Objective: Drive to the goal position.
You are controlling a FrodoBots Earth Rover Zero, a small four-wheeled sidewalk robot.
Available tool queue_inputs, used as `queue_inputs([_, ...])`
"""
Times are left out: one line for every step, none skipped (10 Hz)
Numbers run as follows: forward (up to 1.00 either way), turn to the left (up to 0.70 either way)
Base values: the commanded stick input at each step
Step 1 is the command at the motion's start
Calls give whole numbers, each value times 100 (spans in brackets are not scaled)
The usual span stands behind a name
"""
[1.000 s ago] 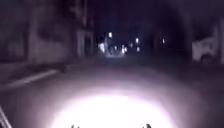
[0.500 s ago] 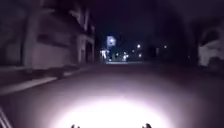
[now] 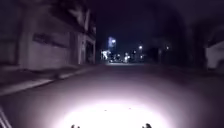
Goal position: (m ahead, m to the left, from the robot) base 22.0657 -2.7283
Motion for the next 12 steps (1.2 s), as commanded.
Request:
queue_inputs([85,0])
queue_inputs([85,-6])
queue_inputs([85,-22])
queue_inputs([85,-31])
queue_inputs([85,-21])
queue_inputs([85,-12])
queue_inputs([85,-2])
queue_inputs([85,-24])
queue_inputs([85,-34])
queue_inputs([85,-34])
queue_inputs([85,-34])
queue_inputs([85,-24])
